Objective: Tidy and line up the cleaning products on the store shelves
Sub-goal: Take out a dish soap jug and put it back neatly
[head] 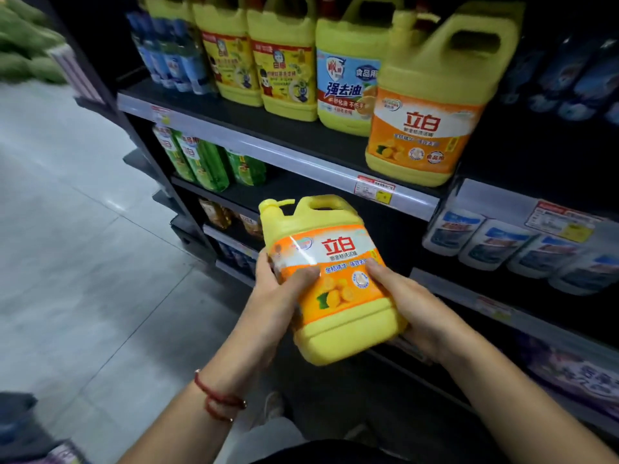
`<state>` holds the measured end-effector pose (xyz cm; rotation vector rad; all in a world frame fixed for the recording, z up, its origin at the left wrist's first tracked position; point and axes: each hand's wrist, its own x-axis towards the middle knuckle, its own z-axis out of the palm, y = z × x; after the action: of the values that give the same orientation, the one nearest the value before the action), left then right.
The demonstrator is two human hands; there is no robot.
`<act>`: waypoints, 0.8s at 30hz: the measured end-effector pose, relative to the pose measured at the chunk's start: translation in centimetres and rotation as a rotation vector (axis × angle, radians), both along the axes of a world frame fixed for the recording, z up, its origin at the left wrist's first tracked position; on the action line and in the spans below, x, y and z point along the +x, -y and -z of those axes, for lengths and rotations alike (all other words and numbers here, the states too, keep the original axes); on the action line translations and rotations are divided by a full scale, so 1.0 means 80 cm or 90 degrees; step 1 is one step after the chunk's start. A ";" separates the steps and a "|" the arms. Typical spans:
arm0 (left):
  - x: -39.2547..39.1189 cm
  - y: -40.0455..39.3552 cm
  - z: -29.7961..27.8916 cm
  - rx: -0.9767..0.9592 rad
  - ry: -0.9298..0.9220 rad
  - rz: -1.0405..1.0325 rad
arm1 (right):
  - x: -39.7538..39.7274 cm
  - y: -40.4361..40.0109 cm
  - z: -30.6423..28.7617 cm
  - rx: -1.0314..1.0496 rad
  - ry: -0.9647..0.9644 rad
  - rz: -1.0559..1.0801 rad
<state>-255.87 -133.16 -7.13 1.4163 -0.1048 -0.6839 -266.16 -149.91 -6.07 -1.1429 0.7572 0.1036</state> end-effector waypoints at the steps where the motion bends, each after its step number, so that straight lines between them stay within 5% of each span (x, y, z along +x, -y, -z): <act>1: 0.002 0.000 -0.006 0.022 0.056 0.015 | 0.004 -0.007 0.005 0.021 0.010 0.010; 9: 0.013 0.002 -0.050 0.070 0.237 0.017 | 0.034 -0.029 0.005 0.052 0.124 0.130; 20: 0.131 -0.004 -0.044 0.052 0.306 0.120 | 0.123 -0.036 -0.065 -0.446 0.123 0.213; 24: 0.203 0.019 -0.052 -0.026 0.309 0.114 | 0.177 -0.049 -0.083 -0.532 0.121 0.291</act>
<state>-239.63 -134.67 -2.98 1.5211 -0.6287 -0.4660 -251.98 -146.00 0.57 -1.6935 0.8971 -0.7594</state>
